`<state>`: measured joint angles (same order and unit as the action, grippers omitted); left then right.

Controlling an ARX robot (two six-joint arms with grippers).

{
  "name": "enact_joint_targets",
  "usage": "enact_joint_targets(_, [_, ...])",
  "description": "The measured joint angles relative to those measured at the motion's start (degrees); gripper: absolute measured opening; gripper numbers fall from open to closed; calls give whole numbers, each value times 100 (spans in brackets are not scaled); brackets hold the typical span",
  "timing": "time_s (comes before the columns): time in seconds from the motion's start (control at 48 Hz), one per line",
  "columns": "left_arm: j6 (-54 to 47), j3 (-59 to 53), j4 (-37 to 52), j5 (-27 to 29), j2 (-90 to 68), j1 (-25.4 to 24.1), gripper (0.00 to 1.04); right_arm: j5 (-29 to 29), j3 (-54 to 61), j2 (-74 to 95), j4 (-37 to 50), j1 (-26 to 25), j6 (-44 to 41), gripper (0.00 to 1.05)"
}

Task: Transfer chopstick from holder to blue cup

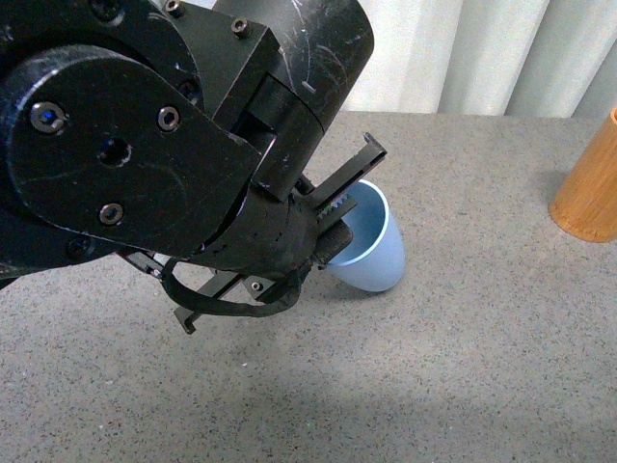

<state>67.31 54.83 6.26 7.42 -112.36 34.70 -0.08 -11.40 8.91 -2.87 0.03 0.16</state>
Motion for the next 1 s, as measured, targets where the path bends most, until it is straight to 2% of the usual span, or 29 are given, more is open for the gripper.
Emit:
enact_joint_targets(0.833, [-232, 179, -173, 179, -87, 31, 4, 0, 0, 0, 0, 0, 0, 95])
enact_joint_targets(1.0, [-262, 223, -173, 175, -87, 28, 29, 0, 0, 0, 0, 0, 0, 95])
